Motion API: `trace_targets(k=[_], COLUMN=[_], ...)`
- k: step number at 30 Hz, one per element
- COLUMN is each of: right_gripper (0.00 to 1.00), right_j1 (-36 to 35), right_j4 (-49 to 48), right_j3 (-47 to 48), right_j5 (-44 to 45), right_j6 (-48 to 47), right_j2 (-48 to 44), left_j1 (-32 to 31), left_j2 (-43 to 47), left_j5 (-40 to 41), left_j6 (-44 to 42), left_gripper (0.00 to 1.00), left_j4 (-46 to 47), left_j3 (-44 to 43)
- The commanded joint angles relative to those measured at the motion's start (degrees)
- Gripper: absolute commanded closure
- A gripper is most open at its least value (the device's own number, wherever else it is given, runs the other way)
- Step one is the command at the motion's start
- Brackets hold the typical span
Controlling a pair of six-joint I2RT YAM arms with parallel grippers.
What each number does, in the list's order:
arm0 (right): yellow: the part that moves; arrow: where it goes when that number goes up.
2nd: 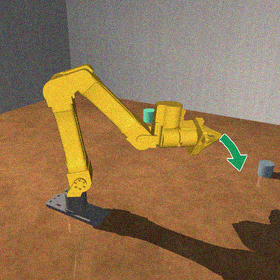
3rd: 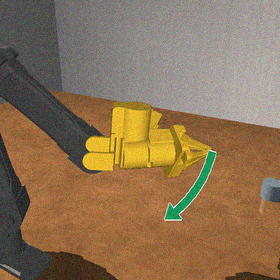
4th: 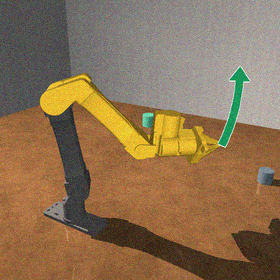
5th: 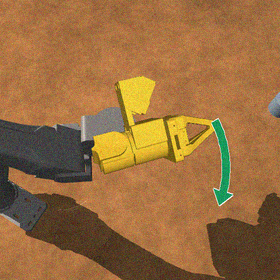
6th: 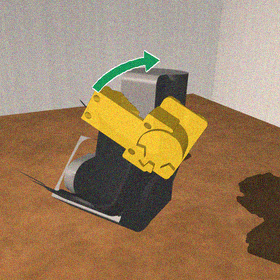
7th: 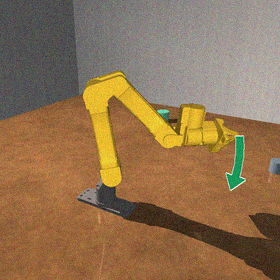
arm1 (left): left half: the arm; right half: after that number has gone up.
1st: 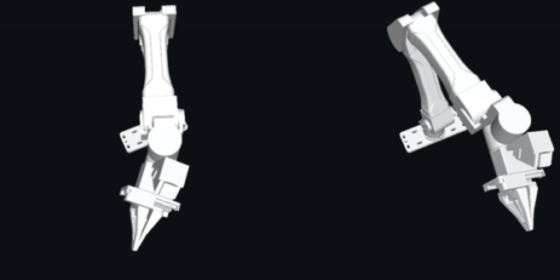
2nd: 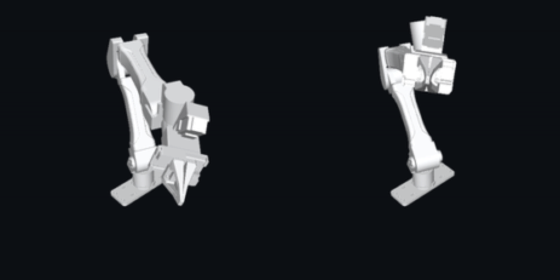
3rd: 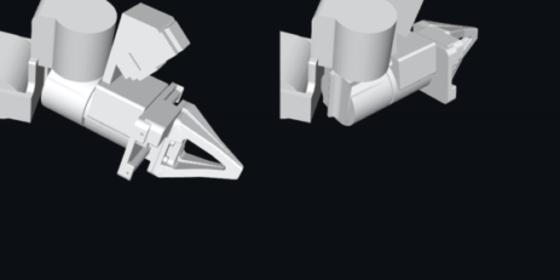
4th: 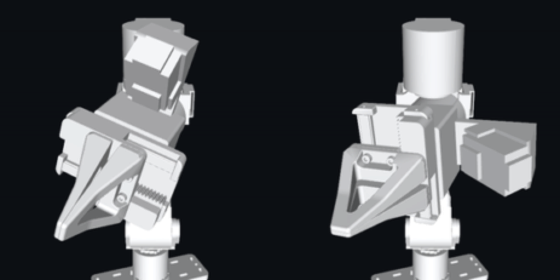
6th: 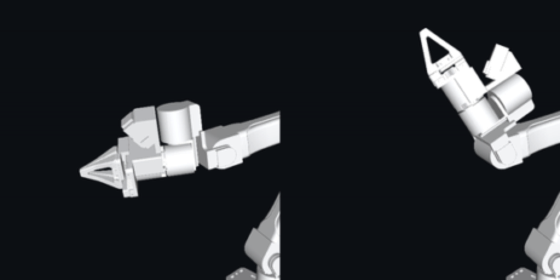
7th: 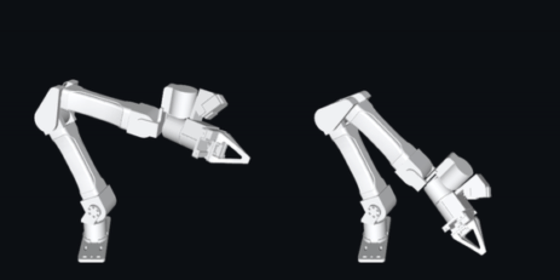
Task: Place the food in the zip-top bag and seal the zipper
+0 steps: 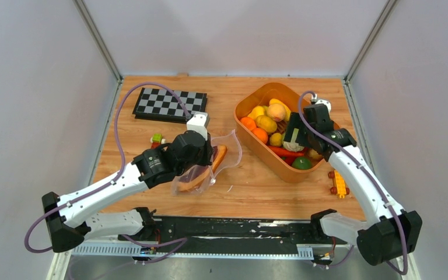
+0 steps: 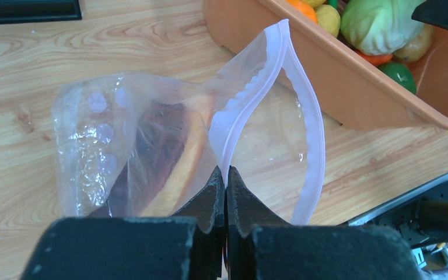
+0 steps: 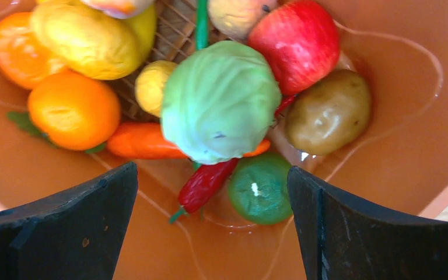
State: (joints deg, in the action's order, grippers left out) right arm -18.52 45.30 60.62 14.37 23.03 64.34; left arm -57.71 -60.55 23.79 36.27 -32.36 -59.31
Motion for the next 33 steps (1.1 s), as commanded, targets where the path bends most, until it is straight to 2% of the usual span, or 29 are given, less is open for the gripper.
trace_targets(k=[1, 6, 13, 19, 27, 33], right_gripper=[0.00, 0.00, 0.02, 0.02, 0.00, 0.00], right_j1=[2.48, 3.40, 3.54, 3.67, 5.78, 6.62], right_j4=[0.32, -4.31, -5.85, -8.45, -12.38, -15.97], right_j3=[-0.43, -1.09, -2.04, -3.99, -3.08, -4.38], right_j5=[1.56, -1.77, -4.88, -3.09, -6.84, -2.46], right_j6=[1.08, 0.24, 0.98, 1.30, 2.09, 5.98], right_j2=[2.17, 4.44, 9.94, 11.70, 9.32, 7.97], left_j1=[0.16, 0.16, 0.14, 0.23, 0.25, 0.23], left_j2=[-0.15, -0.30, 0.12, 0.39, 0.93, 0.92], left_j5=[-0.85, -1.29, -1.34, -1.37, -1.30, -1.17], left_j6=[-1.34, -1.54, -1.69, -1.60, -1.15, -1.15], left_gripper=[1.00, 1.00, 1.00, 1.00, 1.00, 1.00], left_j4=[1.63, 1.94, 1.71, 1.89, 1.73, 1.88], left_j3=[-0.20, 0.25, 0.64, 1.21, 1.56, 1.62])
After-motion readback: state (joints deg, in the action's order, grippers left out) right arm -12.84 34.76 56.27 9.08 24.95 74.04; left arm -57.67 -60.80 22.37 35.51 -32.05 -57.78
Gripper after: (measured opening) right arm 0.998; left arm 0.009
